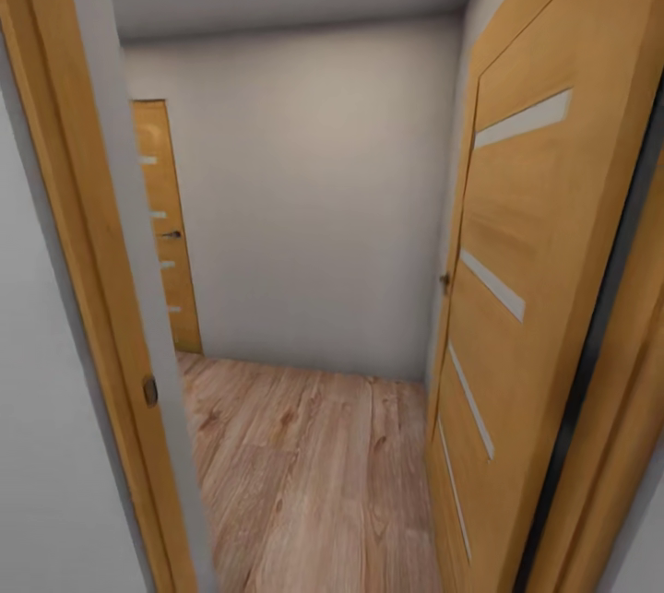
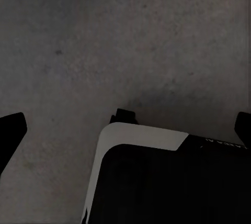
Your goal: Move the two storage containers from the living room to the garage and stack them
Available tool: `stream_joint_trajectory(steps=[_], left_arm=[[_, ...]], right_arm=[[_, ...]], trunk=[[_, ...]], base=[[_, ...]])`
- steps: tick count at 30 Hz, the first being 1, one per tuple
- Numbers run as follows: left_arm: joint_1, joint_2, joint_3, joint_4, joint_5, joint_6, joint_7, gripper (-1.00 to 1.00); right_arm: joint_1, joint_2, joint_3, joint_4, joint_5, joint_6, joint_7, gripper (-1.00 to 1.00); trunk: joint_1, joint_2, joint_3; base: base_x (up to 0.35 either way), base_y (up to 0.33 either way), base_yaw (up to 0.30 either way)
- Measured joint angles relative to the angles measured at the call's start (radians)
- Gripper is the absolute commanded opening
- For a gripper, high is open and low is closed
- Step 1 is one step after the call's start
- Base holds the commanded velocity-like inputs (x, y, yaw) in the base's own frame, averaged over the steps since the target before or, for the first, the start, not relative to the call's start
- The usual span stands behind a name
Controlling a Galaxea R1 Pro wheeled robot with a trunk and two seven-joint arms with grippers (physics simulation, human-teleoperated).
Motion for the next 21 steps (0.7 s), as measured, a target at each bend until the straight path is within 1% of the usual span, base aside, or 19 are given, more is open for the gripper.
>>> stream_joint_trajectory(steps=[21], left_arm=[[0.0, 0.0, 0.0, 0.0, 0.0, -0.002, 0.0, 1.0]], right_arm=[[0.0, -0.001, -0.001, 0.0, 0.0, 0.0, 0.0, 1.0]], trunk=[[0.0, 0.0, 0.0]], base=[[0.322, 0.0, 0.0]])
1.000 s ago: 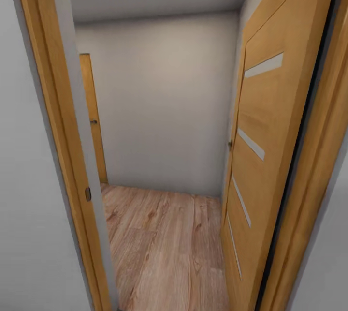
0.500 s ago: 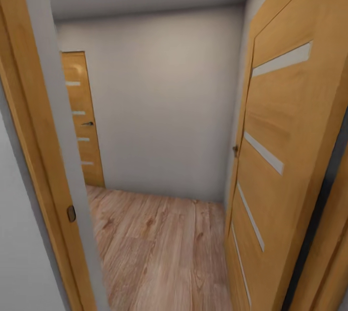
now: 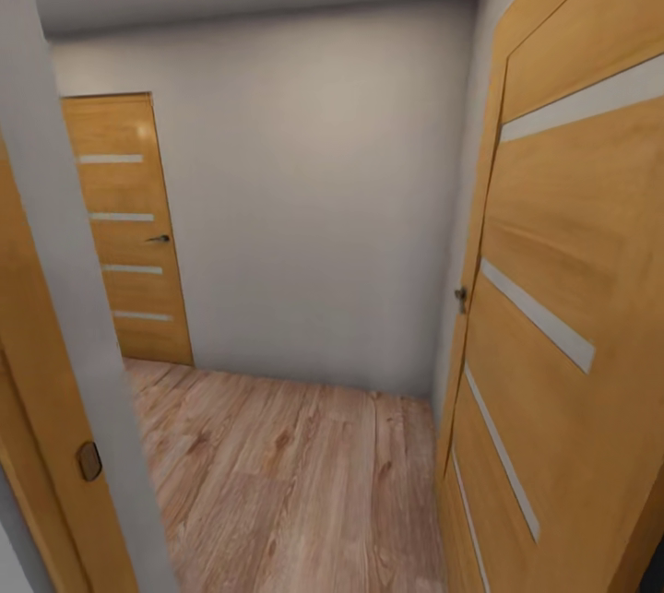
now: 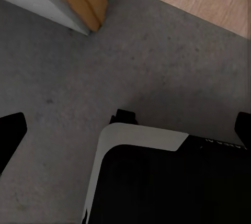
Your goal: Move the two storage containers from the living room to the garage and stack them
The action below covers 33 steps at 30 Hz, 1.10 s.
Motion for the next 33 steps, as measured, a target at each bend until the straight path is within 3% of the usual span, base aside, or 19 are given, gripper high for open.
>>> stream_joint_trajectory(steps=[33], left_arm=[[0.0, 0.0, -0.001, 0.0, 0.0, -0.001, 0.0, 1.0]], right_arm=[[0.0, -0.003, 0.0, 0.0, -0.003, 0.0, 0.0, 1.0]], trunk=[[0.0, 0.0, 0.0]], base=[[0.322, 0.0, 0.0]])
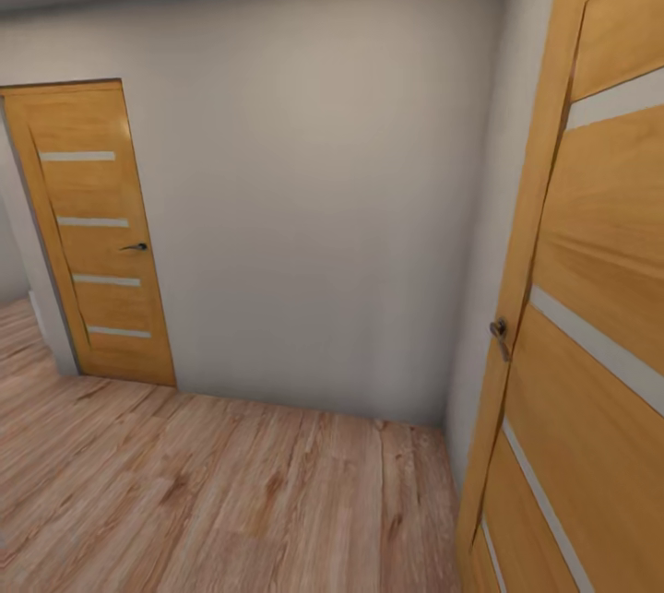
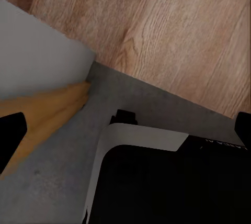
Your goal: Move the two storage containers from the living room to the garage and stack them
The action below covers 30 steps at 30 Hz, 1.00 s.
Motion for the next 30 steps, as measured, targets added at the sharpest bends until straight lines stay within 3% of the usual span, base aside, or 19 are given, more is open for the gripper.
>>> stream_joint_trajectory(steps=[30], left_arm=[[0.0, 0.0, 0.0, 0.0, 0.0, 0.0, 0.0, 1.0]], right_arm=[[0.0, 0.003, 0.003, 0.0, 0.004, 0.0, 0.0, 1.0]], trunk=[[0.0, 0.0, 0.0]], base=[[0.322, 0.0, 0.0]])
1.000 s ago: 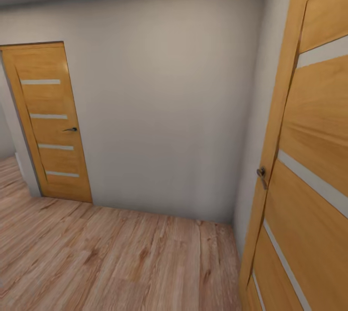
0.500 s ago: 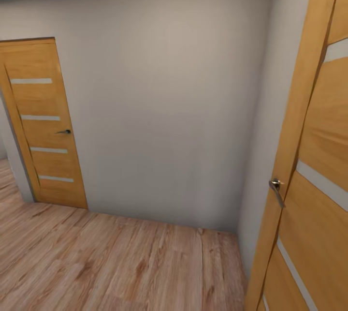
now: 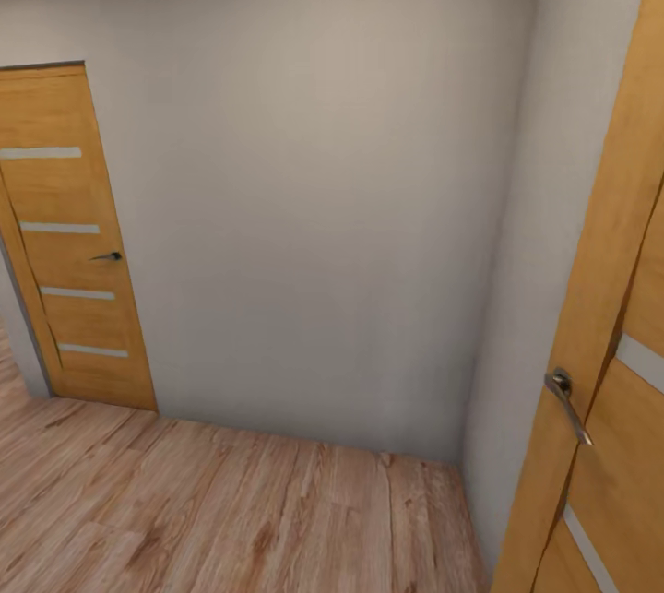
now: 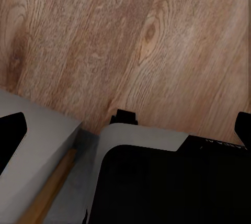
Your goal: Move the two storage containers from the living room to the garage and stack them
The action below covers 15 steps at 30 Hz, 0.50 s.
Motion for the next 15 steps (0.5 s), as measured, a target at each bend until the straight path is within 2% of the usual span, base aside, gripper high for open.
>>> stream_joint_trajectory(steps=[12, 15], left_arm=[[0.0, 0.0, 0.0, 0.0, 0.0, 0.0, 0.0, 1.0], [0.0, 0.0, 0.0, 0.0, 0.0, 0.0, 0.0, 1.0]], right_arm=[[0.0, 0.004, 0.003, 0.0, 0.003, 0.0, 0.0, 1.0], [0.0, 0.005, 0.002, 0.0, 0.003, 0.0, 0.0, 1.0]], trunk=[[0.0, 0.0, 0.0], [0.0, 0.0, 0.0]], base=[[0.322, 0.0, 0.001], [0.322, 0.0, 0.11]])
